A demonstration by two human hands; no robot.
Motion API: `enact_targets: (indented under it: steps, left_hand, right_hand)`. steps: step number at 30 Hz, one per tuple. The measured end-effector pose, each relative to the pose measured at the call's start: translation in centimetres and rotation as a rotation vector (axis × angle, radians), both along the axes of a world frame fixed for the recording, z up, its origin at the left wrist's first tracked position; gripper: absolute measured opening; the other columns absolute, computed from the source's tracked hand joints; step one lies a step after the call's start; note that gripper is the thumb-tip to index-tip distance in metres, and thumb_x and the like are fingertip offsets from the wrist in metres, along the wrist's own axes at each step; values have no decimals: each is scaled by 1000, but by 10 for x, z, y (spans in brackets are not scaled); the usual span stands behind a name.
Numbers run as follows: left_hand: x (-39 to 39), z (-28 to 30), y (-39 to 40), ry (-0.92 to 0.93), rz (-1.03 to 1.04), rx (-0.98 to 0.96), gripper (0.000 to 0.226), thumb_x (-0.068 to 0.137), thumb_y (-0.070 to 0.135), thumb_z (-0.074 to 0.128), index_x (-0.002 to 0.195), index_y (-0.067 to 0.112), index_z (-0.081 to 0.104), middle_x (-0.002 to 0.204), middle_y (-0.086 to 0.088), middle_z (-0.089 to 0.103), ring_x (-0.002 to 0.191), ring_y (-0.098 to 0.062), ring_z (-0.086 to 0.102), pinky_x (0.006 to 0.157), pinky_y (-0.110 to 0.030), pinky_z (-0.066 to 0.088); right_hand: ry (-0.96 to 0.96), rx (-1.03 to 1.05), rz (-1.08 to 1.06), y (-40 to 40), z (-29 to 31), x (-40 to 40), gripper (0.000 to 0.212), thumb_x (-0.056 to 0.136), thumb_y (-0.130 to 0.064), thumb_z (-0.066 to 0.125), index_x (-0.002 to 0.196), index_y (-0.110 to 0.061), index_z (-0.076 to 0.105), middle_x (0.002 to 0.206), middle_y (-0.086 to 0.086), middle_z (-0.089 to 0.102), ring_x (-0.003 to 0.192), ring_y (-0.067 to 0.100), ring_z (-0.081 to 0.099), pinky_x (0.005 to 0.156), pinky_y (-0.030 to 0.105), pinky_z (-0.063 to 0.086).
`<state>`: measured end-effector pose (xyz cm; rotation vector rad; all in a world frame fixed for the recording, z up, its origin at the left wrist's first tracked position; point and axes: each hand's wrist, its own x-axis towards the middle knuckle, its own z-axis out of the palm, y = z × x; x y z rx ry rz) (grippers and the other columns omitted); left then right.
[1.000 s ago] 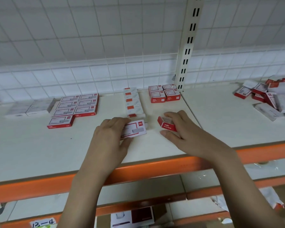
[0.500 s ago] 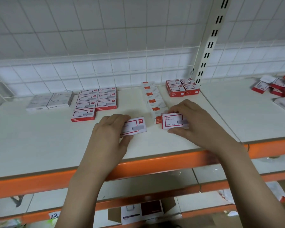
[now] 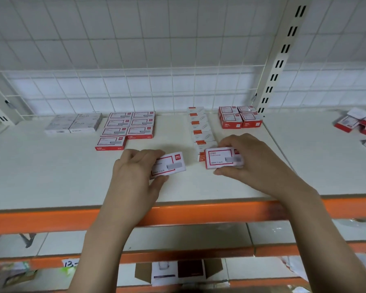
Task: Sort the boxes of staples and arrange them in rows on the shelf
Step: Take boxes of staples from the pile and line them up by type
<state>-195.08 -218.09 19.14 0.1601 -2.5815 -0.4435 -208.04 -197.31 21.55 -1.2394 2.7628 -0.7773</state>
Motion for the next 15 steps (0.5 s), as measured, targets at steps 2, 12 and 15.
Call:
enact_targets:
  steps: [2,12,15]
  left_hand:
    - [1,-4,2,-21,6,23,39,70,13,70,108,8,64,100,-6,67,82,-31,53,75,-34,40]
    - [12,-13,-25,-86,115,70,40,73,9,71,111,3,64,98,-13,57,84,-36,55,78,-35,42]
    - [14,-10,-43,-100,139,53,46,68,21,58,110,4,64,98,-13,59,84,-37,55,77,-43,48]
  right_hand:
    - [6,-11,12,-3,-2,0,47,74,-42,73,113,-27,51,88,-26,45,94,5,44,76,17,40]
    - [76,-3,142,-41,-30,11,45,78,-40,70,115,-24,51,114,-9,57,107,9,42,83,20,32]
    - [87,0,145,-58,-32,11,45,77,-42,70,114,-24,52,111,-9,58,105,12,44,84,23,33]
